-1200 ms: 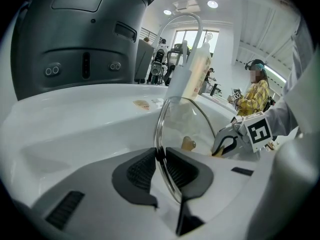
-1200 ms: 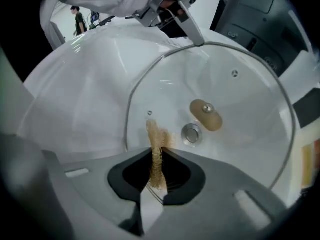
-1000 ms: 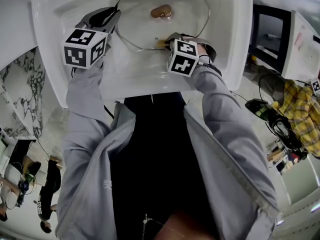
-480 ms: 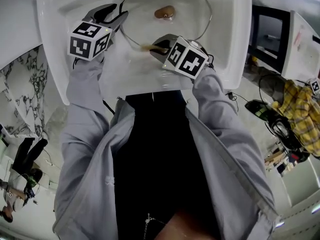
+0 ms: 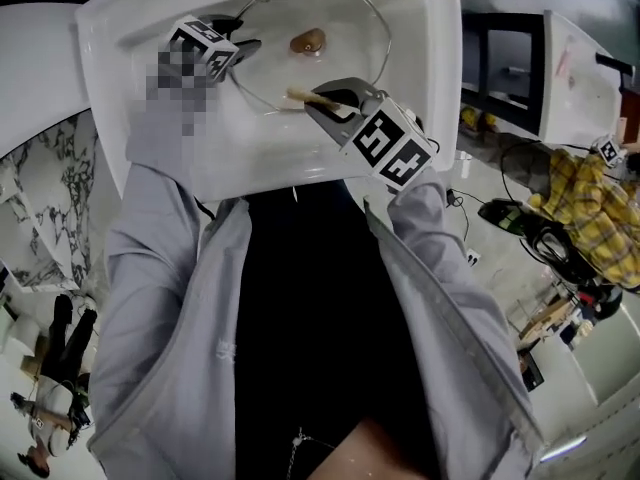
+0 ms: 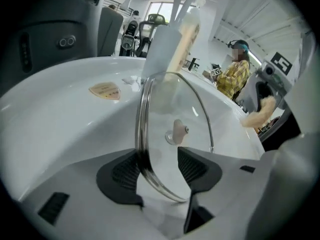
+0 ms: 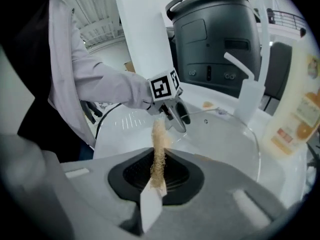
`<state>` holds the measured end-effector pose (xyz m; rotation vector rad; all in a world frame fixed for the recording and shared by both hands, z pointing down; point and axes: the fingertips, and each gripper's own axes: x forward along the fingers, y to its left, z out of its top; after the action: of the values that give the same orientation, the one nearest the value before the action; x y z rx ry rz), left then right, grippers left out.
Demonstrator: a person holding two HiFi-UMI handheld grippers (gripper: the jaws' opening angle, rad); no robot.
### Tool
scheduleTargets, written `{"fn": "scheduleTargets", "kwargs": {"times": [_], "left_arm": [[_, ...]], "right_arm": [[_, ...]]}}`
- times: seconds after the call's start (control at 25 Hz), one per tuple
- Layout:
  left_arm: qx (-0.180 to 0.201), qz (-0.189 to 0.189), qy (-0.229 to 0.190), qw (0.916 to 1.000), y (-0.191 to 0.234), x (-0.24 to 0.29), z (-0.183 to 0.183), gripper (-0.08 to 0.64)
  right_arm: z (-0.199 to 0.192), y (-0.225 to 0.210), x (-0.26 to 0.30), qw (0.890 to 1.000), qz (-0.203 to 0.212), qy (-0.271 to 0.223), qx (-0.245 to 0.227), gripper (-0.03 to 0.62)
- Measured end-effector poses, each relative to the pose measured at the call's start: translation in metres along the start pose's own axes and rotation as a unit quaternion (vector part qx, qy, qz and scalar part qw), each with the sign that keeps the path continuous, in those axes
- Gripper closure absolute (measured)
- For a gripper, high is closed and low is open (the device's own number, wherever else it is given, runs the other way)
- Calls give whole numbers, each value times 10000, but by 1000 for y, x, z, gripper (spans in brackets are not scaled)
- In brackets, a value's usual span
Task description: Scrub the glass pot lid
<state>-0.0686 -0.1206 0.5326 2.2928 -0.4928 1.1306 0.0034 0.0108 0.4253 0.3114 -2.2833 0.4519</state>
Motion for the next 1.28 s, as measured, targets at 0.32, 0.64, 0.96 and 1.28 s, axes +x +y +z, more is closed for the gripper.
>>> {"fn": "scheduleTargets", "kwargs": {"times": [0.32, 0.64, 0.96, 1.28], "left_arm": [[-353, 15, 142, 9993, -3, -10, 0, 459], [564, 1093, -541, 9909, -32, -49, 30, 462], [1798, 2546, -1195, 9426, -36, -100, 67, 488], [3474, 3014, -1545, 8744, -84, -100, 74, 495]], "right_arm": [[24, -8, -46, 9975, -628, -279, -162, 561], [61, -15, -70, 9917, -1000, -608, -538, 561], [90, -12, -90, 9845, -1277, -832, -867, 561], [127, -2, -120, 9742, -1445, -1174, -1278, 561]]}}
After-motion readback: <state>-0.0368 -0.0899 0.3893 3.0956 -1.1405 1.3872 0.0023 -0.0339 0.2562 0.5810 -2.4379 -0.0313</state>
